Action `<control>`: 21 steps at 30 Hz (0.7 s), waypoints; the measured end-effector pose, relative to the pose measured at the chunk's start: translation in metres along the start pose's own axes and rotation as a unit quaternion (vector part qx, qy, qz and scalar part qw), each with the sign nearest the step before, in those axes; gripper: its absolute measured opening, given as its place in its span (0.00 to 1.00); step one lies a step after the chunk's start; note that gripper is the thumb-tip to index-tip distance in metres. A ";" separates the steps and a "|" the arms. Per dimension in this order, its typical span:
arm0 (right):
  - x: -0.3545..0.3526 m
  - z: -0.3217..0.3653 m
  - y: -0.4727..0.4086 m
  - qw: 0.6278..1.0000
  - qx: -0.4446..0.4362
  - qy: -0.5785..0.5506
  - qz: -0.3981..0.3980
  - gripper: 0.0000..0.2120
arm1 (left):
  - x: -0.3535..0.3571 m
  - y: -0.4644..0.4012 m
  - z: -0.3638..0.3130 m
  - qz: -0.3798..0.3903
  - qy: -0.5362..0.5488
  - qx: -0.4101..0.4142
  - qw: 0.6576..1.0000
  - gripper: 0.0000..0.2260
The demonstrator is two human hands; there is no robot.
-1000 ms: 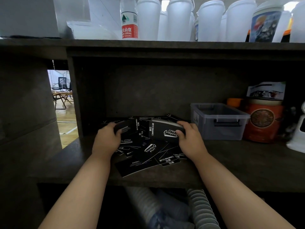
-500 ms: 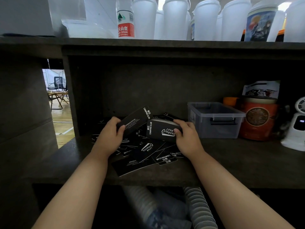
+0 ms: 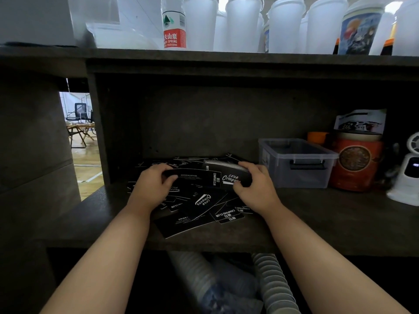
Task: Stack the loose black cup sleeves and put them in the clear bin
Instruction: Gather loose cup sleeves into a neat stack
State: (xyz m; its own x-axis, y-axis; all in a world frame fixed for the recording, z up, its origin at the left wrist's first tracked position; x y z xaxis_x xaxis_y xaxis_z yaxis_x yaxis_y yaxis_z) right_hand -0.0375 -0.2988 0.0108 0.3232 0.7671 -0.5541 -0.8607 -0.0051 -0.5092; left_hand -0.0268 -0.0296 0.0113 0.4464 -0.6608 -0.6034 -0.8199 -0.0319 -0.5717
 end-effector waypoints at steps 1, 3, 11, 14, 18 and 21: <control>0.001 0.001 0.000 1.000 -0.005 0.002 0.002 0.29 | -0.002 0.000 0.001 -0.009 -0.001 -0.009 1.000 0.11; 0.002 0.002 0.001 1.000 -0.016 0.010 0.004 0.33 | -0.004 0.001 -0.002 -0.030 -0.007 -0.019 0.999 0.15; 0.002 0.007 0.000 0.999 -0.041 0.023 -0.005 0.24 | 0.031 0.011 -0.043 0.068 -0.074 0.097 0.990 0.27; 0.004 0.009 0.001 0.999 -0.048 0.008 0.017 0.23 | 0.031 0.013 -0.050 0.069 -0.096 0.132 0.984 0.31; 0.008 0.011 0.001 0.998 -0.061 0.006 0.031 0.25 | 0.045 0.013 -0.048 0.150 -0.084 0.164 0.971 0.30; 0.012 0.012 -0.001 0.997 -0.062 0.050 0.026 0.26 | 0.048 0.012 -0.047 0.170 -0.074 0.163 0.969 0.30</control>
State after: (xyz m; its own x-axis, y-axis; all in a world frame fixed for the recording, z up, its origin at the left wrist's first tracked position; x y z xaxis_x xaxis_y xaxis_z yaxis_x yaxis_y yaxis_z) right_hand -0.0380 -0.2820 0.0129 0.3218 0.6962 -0.6417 -0.8246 -0.1269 -0.5513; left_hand -0.0323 -0.0971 0.0018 0.2358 -0.4768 -0.8468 -0.7830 0.4230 -0.4561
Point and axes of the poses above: each hand's wrist, its own y-axis away from the middle knuckle, its own x-axis out of the palm, z = x × y, the point moved 8 cm from there along -y, towards the middle knuckle, and after that the axes turned 3 degrees about z, right-handed, at the moved point
